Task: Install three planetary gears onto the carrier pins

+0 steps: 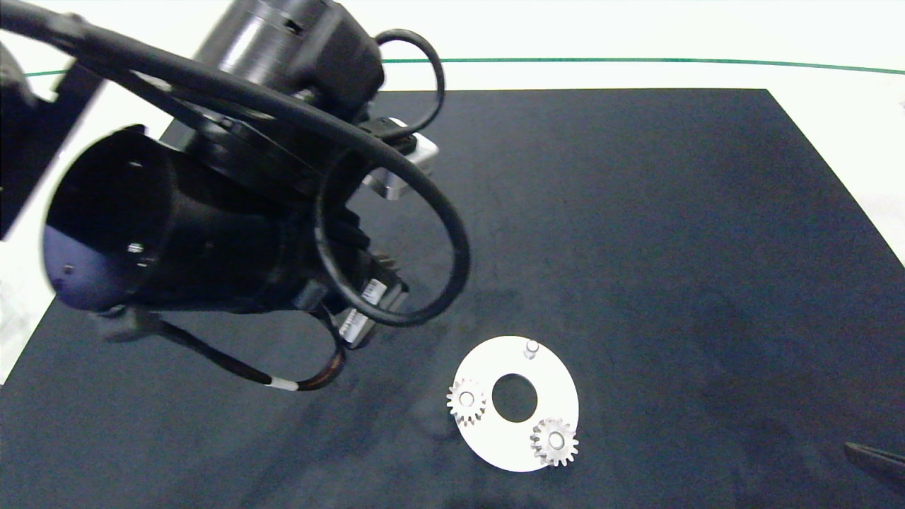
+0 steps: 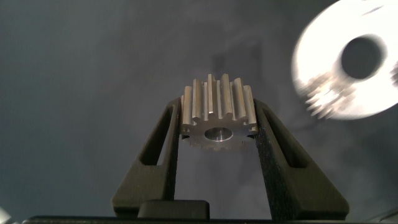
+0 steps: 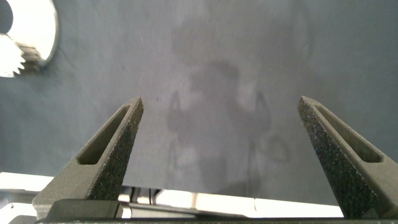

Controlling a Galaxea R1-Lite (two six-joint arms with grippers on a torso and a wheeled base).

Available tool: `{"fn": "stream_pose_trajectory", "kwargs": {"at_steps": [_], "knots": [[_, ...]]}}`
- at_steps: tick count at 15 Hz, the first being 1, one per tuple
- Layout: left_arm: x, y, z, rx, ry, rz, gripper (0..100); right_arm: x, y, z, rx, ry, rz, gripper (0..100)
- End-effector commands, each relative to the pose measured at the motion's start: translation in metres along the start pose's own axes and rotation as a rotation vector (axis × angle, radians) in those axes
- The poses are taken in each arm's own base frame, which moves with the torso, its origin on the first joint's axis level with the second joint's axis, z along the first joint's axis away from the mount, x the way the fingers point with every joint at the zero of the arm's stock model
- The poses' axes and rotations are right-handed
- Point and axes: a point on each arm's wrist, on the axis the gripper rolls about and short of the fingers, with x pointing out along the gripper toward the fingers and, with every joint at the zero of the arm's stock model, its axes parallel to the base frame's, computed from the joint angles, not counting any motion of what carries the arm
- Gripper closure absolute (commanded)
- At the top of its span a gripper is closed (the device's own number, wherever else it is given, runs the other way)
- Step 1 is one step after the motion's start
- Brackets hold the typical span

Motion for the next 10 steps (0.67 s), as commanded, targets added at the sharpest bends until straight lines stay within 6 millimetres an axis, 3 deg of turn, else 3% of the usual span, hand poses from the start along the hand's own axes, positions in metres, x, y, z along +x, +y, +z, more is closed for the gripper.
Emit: {"fn": "stream_pose_trajectory", "kwargs": {"at_steps": [1,4,7,10], "knots": [[-0.041,0.030,-0.022,-0.059,-0.040,0.044,78,0.039,0.016,0.007,-0.060,0.169,-0.036,0],[-0.055,0.034,-0.031,-0.073,-0.062,0.045,78,0.072,0.031,0.021,-0.108,0.266,-0.056,0],[-0.060,0.036,-0.038,-0.075,-0.062,0.047,78,0.100,0.054,0.039,-0.139,0.257,-0.074,0],[-0.059,0.034,-0.044,-0.068,-0.049,0.045,78,0.111,0.077,0.046,-0.157,0.218,-0.055,0]]}}
